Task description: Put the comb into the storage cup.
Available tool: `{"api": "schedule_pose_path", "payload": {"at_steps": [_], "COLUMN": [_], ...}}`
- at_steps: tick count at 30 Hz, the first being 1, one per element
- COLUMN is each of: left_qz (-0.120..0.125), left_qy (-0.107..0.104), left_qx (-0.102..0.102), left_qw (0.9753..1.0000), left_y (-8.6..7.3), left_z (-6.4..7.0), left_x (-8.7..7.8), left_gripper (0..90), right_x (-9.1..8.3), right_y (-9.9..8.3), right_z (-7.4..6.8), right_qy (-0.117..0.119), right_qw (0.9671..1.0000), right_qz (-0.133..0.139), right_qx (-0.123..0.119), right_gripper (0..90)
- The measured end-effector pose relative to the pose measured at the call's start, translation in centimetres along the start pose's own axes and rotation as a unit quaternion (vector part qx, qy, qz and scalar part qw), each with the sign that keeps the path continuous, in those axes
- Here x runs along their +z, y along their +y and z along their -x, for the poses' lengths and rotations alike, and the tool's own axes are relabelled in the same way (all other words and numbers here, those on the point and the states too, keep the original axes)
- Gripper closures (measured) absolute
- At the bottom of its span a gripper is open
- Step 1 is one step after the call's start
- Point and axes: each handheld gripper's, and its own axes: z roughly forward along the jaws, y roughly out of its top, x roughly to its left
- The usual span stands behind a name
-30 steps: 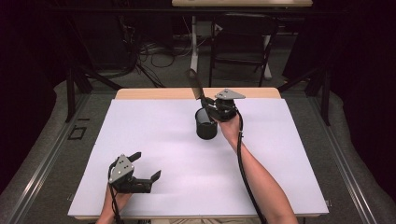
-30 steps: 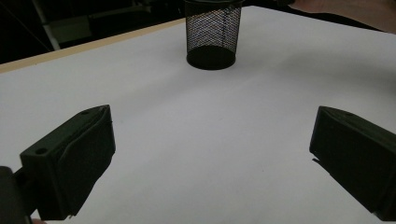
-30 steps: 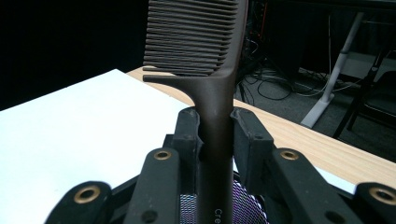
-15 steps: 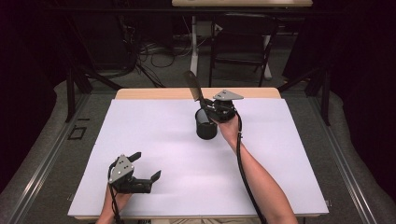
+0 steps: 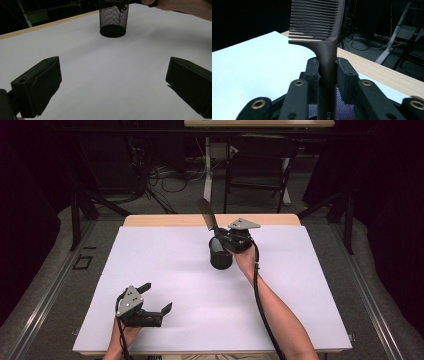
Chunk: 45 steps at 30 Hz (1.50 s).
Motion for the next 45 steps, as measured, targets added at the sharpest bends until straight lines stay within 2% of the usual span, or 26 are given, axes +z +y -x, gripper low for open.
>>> {"api": "schedule_pose_path", "payload": {"at_steps": [32, 45], "left_qz": [-0.004, -0.003], "left_qy": [-0.002, -0.002], "left_qx": [0.004, 0.002], "left_qw": [1.0000, 1.0000], "left_y": [0.01, -0.02], "left_z": [0.19, 0.17], "left_x": [0.03, 0.07], "left_gripper": [0.3, 0.5], "right_x": [0.08, 0.27], "right_y": [-0.62, -0.70], "right_z": [-0.11, -0.34], "right_qy": [0.002, 0.002], "right_qw": [0.9999, 0.9997], "right_qz": [-0.015, -0.020], "right_qx": [-0.003, -0.012], "right_gripper": [72.6, 72.5]}}
